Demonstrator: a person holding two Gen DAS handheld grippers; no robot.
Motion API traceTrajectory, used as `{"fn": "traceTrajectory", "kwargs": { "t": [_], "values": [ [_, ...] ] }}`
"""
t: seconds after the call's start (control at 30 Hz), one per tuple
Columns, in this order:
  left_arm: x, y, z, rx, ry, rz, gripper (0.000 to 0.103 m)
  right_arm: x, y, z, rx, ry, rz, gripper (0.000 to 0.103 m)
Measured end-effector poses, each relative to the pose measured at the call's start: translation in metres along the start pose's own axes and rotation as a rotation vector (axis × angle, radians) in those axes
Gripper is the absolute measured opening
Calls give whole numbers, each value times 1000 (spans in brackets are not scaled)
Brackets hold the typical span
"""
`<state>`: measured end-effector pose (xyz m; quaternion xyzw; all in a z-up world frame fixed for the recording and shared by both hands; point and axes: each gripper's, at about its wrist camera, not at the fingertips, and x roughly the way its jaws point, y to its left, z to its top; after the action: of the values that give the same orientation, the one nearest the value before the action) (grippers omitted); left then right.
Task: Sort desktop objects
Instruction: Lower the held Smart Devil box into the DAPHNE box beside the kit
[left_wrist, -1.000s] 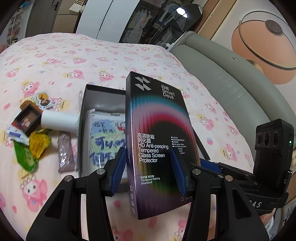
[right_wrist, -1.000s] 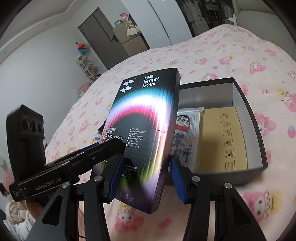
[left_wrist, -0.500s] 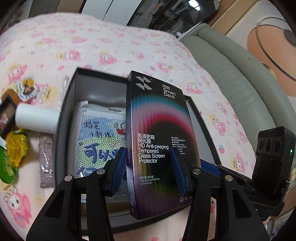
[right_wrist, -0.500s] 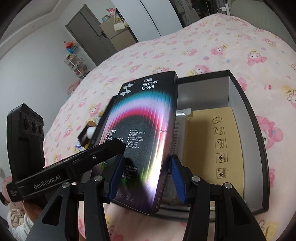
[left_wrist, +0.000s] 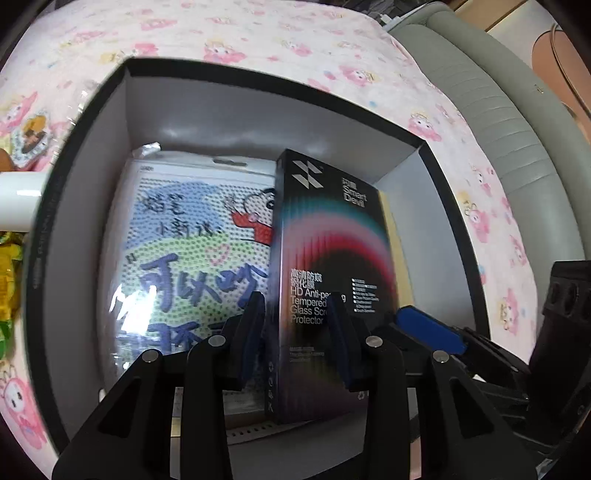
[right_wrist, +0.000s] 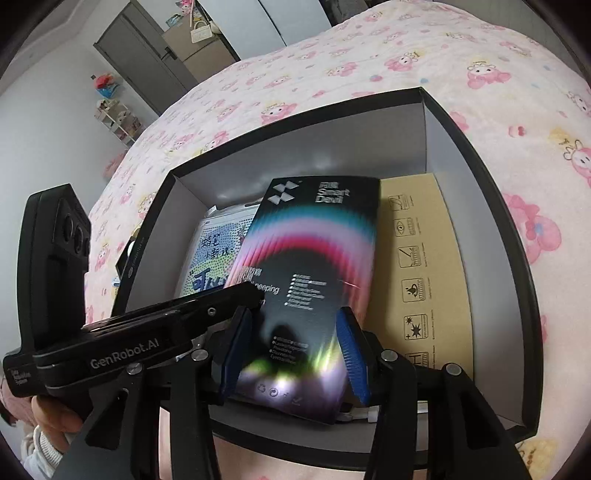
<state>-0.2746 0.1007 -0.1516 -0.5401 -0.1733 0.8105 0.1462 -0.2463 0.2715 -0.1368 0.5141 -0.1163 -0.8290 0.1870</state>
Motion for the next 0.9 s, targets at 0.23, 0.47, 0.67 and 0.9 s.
{"fn": "traceTrajectory", "kwargs": {
  "t": [0.23,0.47,0.67,0.9],
  "values": [
    [-27,-2,0,18,-98,156,34,-17,-12,-4,36,-68,-87,45],
    [7,-4,6,7,102,250,32,-25,-19,-2,50,-54,-150,45],
    [20,-27,4,35,139,197,31,-23,-27,0,50,-44,-136,46],
    [38,-50,9,53,165,166,31,-20,-29,1,49,-46,-134,46]
  ]
}}
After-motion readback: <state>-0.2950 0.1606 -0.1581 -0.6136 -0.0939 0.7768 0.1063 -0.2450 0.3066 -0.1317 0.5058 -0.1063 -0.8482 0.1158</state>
